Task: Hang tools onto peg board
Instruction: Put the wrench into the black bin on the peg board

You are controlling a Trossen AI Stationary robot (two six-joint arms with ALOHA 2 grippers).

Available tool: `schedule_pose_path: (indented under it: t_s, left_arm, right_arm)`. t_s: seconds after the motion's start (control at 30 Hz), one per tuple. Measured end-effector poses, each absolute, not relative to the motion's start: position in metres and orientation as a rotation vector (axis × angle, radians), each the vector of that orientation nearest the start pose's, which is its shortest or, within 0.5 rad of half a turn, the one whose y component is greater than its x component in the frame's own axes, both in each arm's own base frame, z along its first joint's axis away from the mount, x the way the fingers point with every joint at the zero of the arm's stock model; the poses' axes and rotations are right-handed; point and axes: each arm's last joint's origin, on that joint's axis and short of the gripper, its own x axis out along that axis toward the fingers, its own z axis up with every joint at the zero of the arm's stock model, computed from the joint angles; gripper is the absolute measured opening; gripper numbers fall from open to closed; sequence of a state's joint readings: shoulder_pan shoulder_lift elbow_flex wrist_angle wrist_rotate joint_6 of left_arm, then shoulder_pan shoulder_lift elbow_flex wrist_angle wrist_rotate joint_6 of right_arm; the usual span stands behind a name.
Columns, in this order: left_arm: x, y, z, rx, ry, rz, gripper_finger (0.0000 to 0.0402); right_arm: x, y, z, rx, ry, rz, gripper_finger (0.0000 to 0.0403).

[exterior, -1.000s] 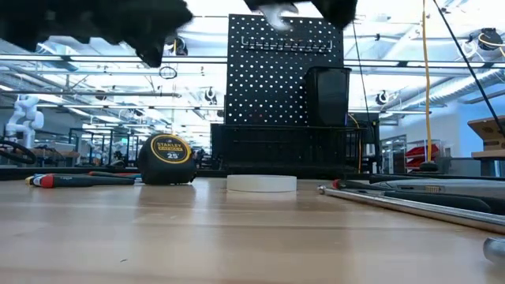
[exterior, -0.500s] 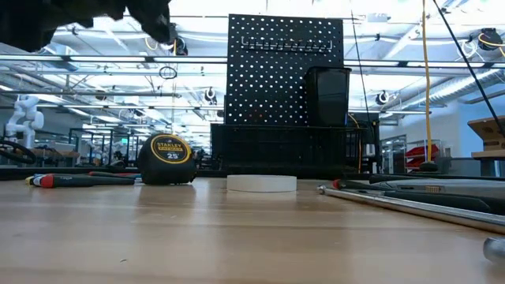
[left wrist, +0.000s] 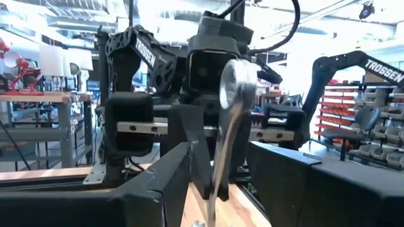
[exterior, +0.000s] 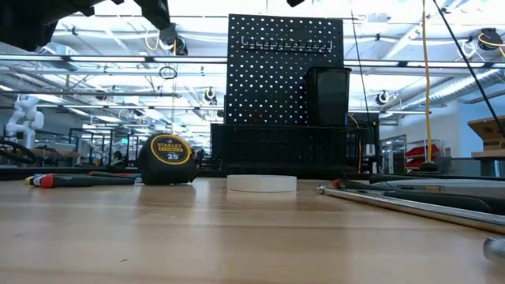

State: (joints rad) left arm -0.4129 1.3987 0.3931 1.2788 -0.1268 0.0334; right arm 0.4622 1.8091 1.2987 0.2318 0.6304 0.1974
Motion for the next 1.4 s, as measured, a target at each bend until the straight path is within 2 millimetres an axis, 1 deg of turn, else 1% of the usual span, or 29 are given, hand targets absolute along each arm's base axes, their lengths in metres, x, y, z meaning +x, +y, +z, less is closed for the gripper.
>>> schedule_pose_path:
  t_s: [0.27, 0.37, 0.43, 0.5, 0.6, 0.63, 0.67, 0.73, 0.97, 1.1, 1.23, 1.4]
  left_arm:
    - [0.229, -0.096, 0.217, -0.047, -0.293, -0.276, 0.0164]
    - [0.23, -0.096, 0.217, -0.048, -0.29, -0.26, 0.0153]
    - [0.23, -0.096, 0.216, -0.049, -0.282, -0.241, 0.0132]
    - [0.23, -0.095, 0.215, -0.047, -0.269, -0.226, 0.0101]
    - [0.231, -0.095, 0.213, -0.042, -0.248, -0.213, 0.0033]
    - [0.231, -0.095, 0.213, -0.042, -0.244, -0.211, 0.0021]
    - [0.231, -0.095, 0.213, -0.041, -0.244, -0.211, 0.0016]
    - [0.231, -0.095, 0.213, -0.04, -0.243, -0.21, 0.0016]
    - [0.232, -0.095, 0.211, -0.036, -0.22, -0.198, 0.0014]
    - [0.232, -0.094, 0.209, -0.033, -0.203, -0.177, 0.0013]
    - [0.233, -0.094, 0.207, -0.029, -0.178, -0.14, 0.0013]
    - [0.233, -0.093, 0.206, -0.028, -0.17, -0.122, 0.0013]
  right_arm:
    - [0.379, 0.164, 0.266, 0.051, 0.236, -0.203, 0.0001]
    - [0.38, 0.161, 0.265, 0.06, 0.247, -0.213, 0.0001]
    - [0.38, 0.16, 0.264, 0.059, 0.252, -0.216, 0.0001]
    - [0.38, 0.159, 0.264, 0.059, 0.253, -0.217, 0.0001]
    - [0.38, 0.159, 0.264, 0.059, 0.254, -0.219, 0.0001]
    - [0.38, 0.159, 0.264, 0.058, 0.255, -0.219, 0.0001]
    - [0.38, 0.159, 0.264, 0.058, 0.255, -0.219, 0.0001]
    - [0.38, 0.159, 0.264, 0.058, 0.256, -0.219, 0.0004]
    - [0.38, 0.158, 0.263, 0.047, 0.261, -0.218, 0.004]
    - [0.383, 0.154, 0.263, 0.056, 0.261, -0.22, 0.0062]
    - [0.386, 0.148, 0.263, 0.075, 0.279, -0.157, 0.0089]
    - [0.389, 0.141, 0.263, 0.093, 0.28, -0.167, 0.0124]
